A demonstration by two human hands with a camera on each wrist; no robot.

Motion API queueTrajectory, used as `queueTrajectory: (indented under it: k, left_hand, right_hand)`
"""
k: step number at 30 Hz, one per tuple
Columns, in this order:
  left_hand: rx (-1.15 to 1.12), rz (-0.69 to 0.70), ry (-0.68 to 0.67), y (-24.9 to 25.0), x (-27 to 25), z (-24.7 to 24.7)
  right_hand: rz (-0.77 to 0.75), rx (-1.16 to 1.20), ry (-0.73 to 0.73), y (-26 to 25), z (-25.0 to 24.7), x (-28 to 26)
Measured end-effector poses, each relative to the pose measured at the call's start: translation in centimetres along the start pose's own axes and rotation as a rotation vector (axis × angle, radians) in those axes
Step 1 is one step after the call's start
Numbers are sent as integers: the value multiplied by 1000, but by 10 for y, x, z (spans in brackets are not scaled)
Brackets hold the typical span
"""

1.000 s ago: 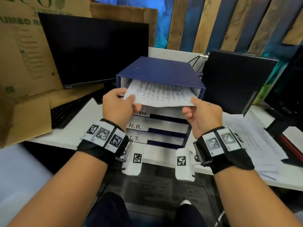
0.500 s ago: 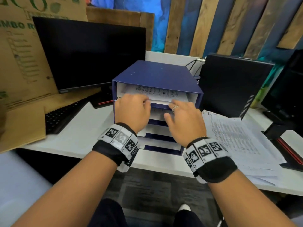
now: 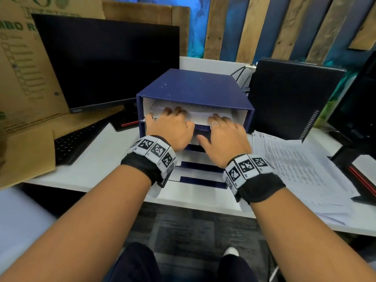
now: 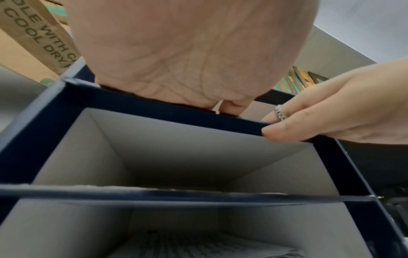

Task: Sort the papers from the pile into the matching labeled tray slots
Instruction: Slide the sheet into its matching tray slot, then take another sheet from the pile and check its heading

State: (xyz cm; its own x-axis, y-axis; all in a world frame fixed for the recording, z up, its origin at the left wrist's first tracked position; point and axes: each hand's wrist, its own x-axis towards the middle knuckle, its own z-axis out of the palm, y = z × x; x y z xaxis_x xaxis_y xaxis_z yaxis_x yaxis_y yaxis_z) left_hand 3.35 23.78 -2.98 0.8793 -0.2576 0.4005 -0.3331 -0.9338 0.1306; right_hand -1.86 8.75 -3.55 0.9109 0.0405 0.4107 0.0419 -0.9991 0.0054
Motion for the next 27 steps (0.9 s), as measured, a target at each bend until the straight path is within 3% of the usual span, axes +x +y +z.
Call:
queueTrajectory:
  k: [2, 4, 7, 9, 11, 15, 18, 22, 27]
  left_hand:
    - [-77, -21, 79, 1, -4, -2]
    - [-168, -6, 257, 7, -16, -3]
    - [-412, 70, 456, 36, -36, 2]
    - [-491, 144, 498, 62, -44, 10]
    - [-527, 229, 492, 90, -49, 18]
    - [-706, 244, 342, 137, -58, 41]
    - [-822, 191, 107, 161, -58, 63]
    - [-814, 110, -240, 189, -52, 98]
    - [-644, 115, -512, 211, -32, 128]
  right_hand:
    - [-37, 145, 14, 3, -5, -5]
    - [-21, 408, 91, 7, -11, -19]
    - [156, 737, 342, 21, -11, -49]
    - [291, 776, 415, 36, -2, -64]
    - [396, 707, 315, 60, 9, -73]
    - [564, 496, 28, 122, 30, -91]
    - [643, 342, -142, 161, 41, -100]
    - [640, 187, -385, 192, 45, -112]
    - [608, -95, -432, 207, 51, -116]
